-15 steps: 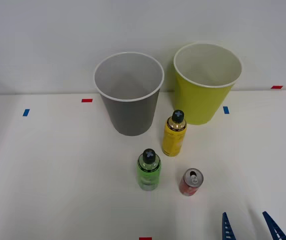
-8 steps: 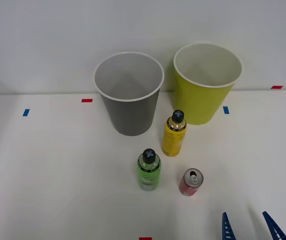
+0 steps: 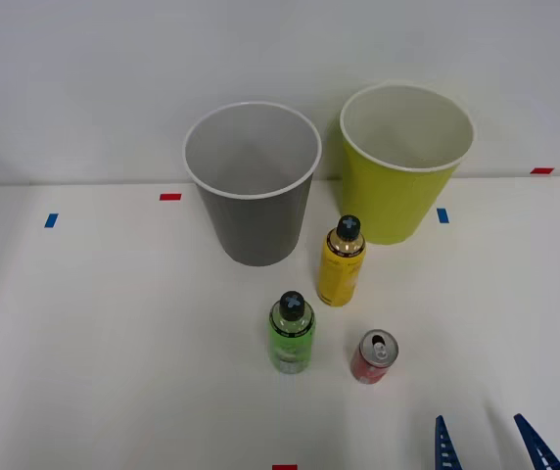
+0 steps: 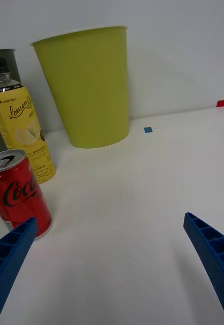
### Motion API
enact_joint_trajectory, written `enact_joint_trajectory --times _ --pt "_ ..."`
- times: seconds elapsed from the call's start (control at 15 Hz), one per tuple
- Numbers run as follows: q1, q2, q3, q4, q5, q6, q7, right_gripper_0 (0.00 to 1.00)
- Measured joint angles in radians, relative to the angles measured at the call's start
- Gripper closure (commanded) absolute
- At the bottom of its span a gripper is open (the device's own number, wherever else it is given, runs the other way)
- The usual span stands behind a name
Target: Put cans in the gray bin, plastic bottles in the light green bin
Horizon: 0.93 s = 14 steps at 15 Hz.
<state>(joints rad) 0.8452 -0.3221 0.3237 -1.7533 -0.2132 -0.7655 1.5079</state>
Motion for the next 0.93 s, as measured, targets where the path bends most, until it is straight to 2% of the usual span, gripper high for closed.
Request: enact_joint_trajectory --times 0.6,0.93 --pt "-0.008 0.000 0.005 0.027 0.001 0.013 0.001 0.00" --pt "-0.043 -0.040 0.055 0.014 0.045 0.012 0.022 0.00"
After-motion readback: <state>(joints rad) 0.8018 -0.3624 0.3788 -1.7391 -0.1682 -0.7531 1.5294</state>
